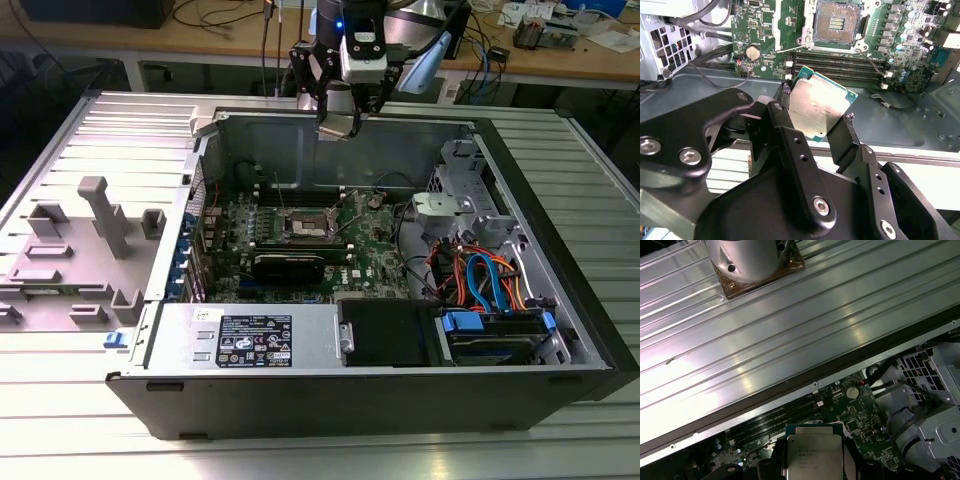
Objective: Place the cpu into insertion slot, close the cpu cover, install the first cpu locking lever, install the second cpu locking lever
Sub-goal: 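Place the cpu into insertion slot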
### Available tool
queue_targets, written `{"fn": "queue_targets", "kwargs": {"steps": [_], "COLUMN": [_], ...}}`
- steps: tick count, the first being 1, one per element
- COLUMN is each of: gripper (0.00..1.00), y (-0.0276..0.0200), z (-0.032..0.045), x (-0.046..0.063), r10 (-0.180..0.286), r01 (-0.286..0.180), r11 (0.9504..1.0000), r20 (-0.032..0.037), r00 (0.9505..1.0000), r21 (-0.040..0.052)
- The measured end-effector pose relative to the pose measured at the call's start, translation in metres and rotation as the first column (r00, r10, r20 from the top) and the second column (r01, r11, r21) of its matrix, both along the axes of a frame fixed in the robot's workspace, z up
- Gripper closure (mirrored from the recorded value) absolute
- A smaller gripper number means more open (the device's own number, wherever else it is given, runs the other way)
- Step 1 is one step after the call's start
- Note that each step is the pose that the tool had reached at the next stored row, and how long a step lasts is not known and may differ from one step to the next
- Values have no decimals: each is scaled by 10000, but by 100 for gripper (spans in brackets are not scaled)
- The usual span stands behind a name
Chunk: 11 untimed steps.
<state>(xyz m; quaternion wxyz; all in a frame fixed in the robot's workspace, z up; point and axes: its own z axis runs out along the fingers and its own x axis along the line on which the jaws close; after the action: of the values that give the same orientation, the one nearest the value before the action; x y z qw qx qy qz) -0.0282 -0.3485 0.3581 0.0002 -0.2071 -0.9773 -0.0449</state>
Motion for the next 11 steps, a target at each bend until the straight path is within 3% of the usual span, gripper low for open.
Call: {"fn": "queue_targets", "kwargs": {"steps": [11], "gripper": [46], "y": [0], "z": [0], "x": [0], "r10": [-63], "r01": [63], "r11": [10000], "r20": [0], "r00": [10000], "r21": [-1]}}
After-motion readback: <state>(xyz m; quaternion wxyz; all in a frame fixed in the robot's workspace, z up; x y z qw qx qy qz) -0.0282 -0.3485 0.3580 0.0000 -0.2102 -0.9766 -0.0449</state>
